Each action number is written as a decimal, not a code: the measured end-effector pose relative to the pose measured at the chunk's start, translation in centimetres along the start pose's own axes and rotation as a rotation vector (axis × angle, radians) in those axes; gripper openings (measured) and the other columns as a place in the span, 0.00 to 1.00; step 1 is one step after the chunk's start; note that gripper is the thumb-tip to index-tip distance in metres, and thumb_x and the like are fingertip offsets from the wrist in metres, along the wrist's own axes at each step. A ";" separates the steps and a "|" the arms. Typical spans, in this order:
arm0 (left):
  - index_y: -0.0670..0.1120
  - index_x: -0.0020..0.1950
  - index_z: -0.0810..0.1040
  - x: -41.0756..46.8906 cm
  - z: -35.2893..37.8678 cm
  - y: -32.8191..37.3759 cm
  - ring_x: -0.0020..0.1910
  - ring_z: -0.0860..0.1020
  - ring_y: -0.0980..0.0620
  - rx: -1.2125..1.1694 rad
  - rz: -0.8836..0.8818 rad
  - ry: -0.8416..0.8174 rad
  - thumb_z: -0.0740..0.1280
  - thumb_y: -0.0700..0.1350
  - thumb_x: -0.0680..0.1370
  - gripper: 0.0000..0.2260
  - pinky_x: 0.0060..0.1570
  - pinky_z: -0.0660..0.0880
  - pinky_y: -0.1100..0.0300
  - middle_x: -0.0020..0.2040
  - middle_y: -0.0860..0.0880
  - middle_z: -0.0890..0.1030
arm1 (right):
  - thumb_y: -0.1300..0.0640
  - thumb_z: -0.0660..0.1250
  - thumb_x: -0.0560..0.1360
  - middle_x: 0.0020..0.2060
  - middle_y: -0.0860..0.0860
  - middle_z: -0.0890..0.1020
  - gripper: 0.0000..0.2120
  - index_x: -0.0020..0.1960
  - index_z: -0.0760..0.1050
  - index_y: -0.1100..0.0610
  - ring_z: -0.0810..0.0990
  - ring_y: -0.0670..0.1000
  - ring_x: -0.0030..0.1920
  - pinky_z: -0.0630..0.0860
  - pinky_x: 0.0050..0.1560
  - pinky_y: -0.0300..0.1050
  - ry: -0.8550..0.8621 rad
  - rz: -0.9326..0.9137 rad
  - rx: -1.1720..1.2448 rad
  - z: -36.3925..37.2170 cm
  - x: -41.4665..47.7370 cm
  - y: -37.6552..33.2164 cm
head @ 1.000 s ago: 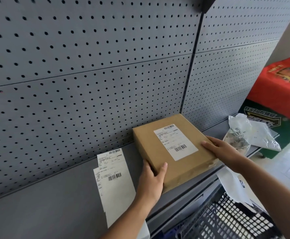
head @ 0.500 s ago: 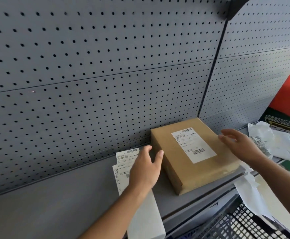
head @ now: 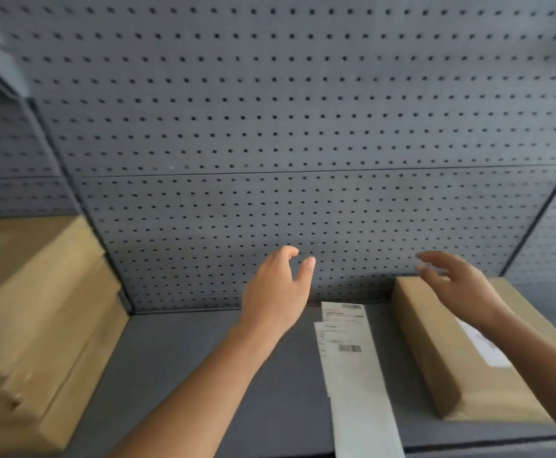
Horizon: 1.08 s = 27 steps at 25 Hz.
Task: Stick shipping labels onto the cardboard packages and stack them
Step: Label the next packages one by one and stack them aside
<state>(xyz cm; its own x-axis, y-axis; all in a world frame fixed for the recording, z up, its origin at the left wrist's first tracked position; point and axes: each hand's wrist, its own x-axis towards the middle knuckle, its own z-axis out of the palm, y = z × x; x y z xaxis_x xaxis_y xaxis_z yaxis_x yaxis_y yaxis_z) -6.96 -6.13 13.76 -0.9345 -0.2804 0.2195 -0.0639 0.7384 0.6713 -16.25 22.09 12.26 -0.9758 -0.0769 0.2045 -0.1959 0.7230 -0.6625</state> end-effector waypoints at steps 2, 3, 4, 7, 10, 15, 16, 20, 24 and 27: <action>0.53 0.73 0.71 -0.2 -3.3 -1.2 0.70 0.73 0.56 0.018 -0.013 0.071 0.57 0.62 0.83 0.22 0.63 0.73 0.52 0.72 0.58 0.75 | 0.45 0.64 0.80 0.67 0.50 0.77 0.17 0.67 0.76 0.48 0.74 0.54 0.68 0.69 0.67 0.54 -0.029 -0.074 0.031 2.1 0.4 -3.5; 0.53 0.73 0.71 -0.4 -4.8 -1.9 0.70 0.73 0.56 0.027 -0.020 0.106 0.57 0.62 0.83 0.22 0.63 0.74 0.52 0.72 0.58 0.75 | 0.46 0.64 0.80 0.66 0.50 0.77 0.17 0.68 0.75 0.48 0.73 0.54 0.68 0.69 0.66 0.53 -0.045 -0.107 0.046 3.0 0.5 -5.3; 0.53 0.73 0.71 -0.6 -6.3 -2.5 0.70 0.73 0.56 0.034 -0.028 0.139 0.57 0.62 0.83 0.22 0.63 0.74 0.52 0.72 0.58 0.75 | 0.45 0.64 0.80 0.66 0.50 0.77 0.18 0.68 0.75 0.48 0.74 0.54 0.68 0.69 0.65 0.51 -0.062 -0.138 0.058 4.0 0.6 -6.9; 0.53 0.73 0.71 -1.5 -11.0 -4.6 0.69 0.74 0.56 0.048 -0.052 0.228 0.57 0.62 0.83 0.22 0.64 0.74 0.52 0.72 0.58 0.75 | 0.44 0.63 0.80 0.66 0.49 0.78 0.18 0.68 0.75 0.47 0.76 0.53 0.63 0.73 0.59 0.48 -0.135 -0.212 0.090 7.1 0.5 -12.2; 0.53 0.72 0.72 -2.5 -15.5 -6.8 0.69 0.74 0.56 0.053 -0.076 0.302 0.57 0.62 0.83 0.21 0.64 0.74 0.53 0.71 0.58 0.76 | 0.45 0.62 0.81 0.67 0.49 0.77 0.18 0.68 0.74 0.48 0.73 0.52 0.68 0.70 0.66 0.51 -0.191 -0.267 0.125 10.2 0.0 -17.2; 0.53 0.71 0.72 -4.3 -22.6 -11.1 0.67 0.75 0.55 0.049 -0.144 0.434 0.57 0.61 0.83 0.21 0.60 0.73 0.56 0.70 0.57 0.77 | 0.43 0.61 0.81 0.66 0.45 0.77 0.18 0.68 0.74 0.46 0.73 0.49 0.68 0.72 0.66 0.52 -0.280 -0.339 0.210 14.7 -1.8 -24.8; 0.53 0.71 0.72 -4.7 -23.9 -12.1 0.67 0.76 0.54 0.072 -0.163 0.455 0.57 0.61 0.84 0.21 0.58 0.73 0.57 0.69 0.57 0.77 | 0.42 0.61 0.81 0.66 0.45 0.77 0.18 0.69 0.73 0.46 0.74 0.48 0.67 0.73 0.65 0.52 -0.303 -0.344 0.235 15.4 -2.2 -26.1; 0.52 0.71 0.73 -6.5 -28.9 -16.1 0.65 0.77 0.53 0.203 -0.243 0.551 0.57 0.61 0.84 0.20 0.55 0.71 0.58 0.69 0.56 0.77 | 0.41 0.60 0.81 0.66 0.43 0.76 0.19 0.69 0.72 0.45 0.74 0.46 0.62 0.72 0.58 0.47 -0.369 -0.355 0.318 18.7 -3.9 -31.3; 0.50 0.72 0.73 -9.0 -33.5 -20.5 0.65 0.77 0.51 0.289 -0.342 0.651 0.57 0.59 0.84 0.20 0.54 0.71 0.56 0.69 0.53 0.78 | 0.42 0.60 0.81 0.68 0.43 0.75 0.21 0.72 0.69 0.47 0.72 0.43 0.62 0.70 0.60 0.46 -0.433 -0.371 0.369 22.1 -6.1 -35.5; 0.50 0.71 0.74 -10.7 -35.9 -23.5 0.64 0.78 0.49 0.296 -0.420 0.700 0.58 0.58 0.84 0.20 0.52 0.71 0.55 0.68 0.52 0.79 | 0.43 0.60 0.81 0.70 0.45 0.73 0.23 0.74 0.67 0.48 0.72 0.45 0.64 0.69 0.58 0.46 -0.466 -0.354 0.401 24.3 -7.6 -37.9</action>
<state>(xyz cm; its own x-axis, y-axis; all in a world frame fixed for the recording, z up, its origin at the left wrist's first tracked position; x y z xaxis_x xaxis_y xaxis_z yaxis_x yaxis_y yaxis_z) 17.11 -42.54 21.06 -0.3889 -0.8065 0.4453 -0.5342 0.5912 0.6042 -3.78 -21.43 18.30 -0.7689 -0.6116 0.1863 -0.4423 0.2985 -0.8457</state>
